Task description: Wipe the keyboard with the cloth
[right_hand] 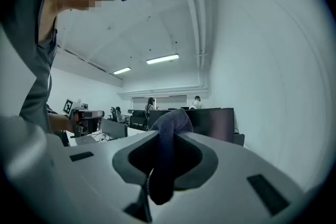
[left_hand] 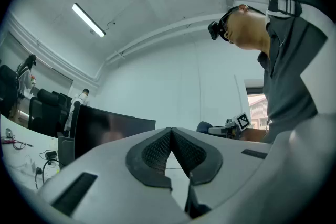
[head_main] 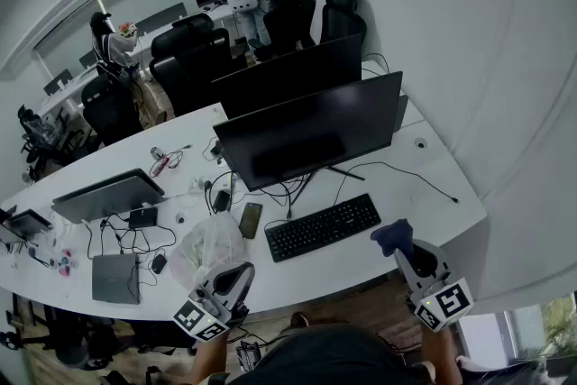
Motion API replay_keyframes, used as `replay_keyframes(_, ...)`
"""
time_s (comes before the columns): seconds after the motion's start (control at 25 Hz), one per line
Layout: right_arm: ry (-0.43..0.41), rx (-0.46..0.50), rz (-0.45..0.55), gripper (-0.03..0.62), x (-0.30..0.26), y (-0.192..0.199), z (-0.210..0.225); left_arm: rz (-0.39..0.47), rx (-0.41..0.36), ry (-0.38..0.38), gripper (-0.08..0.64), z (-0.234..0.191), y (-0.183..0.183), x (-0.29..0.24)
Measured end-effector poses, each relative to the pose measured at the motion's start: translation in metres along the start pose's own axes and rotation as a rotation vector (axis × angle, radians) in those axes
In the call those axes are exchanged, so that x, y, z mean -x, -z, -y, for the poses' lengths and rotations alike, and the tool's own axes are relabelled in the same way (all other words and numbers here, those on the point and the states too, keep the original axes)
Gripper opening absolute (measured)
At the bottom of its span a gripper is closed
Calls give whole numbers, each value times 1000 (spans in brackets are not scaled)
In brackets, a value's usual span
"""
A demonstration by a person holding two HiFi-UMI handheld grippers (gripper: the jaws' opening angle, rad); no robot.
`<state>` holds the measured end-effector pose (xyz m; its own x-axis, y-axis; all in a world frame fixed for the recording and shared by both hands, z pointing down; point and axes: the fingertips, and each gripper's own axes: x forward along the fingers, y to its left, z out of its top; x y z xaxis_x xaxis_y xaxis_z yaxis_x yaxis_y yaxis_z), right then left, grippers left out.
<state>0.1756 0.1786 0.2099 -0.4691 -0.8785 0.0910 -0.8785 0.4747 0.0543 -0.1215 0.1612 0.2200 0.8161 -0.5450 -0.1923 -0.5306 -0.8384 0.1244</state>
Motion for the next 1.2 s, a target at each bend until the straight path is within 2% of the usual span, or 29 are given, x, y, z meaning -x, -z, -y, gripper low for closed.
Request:
replay_keyframes(0.12, 7, 4, -12, 61, -13, -8, -14, 23, 29, 18, 5, -16, -11, 5)
replay_keyframes(0.2, 15, 20, -18, 61, -27, -13, -21, 32, 16, 39, 5, -29, -19, 6)
replay_keyframes(0.44, 50, 43, -29, 61, -53, -20, -45, 46, 29, 69, 5, -65, -17, 25)
replay_keyframes(0.6, 54, 36, -57, 61, -69, -17, -53, 70, 44, 80, 5, -81, -17, 28)
replay_keyframes(0.8, 29, -26, -105, 62, -95, 4, -43, 44, 19, 67, 5, -88, -8, 26)
replay_keyframes(0.96, -3, -66, -216, 62, -117, 47, -13, 21, 47, 23, 5, -90, 1, 12)
replay_keyframes(1.2, -28, -100, -505, 63, -146, 191, 48, -59, 94, -108, 5, -80, 30, -7)
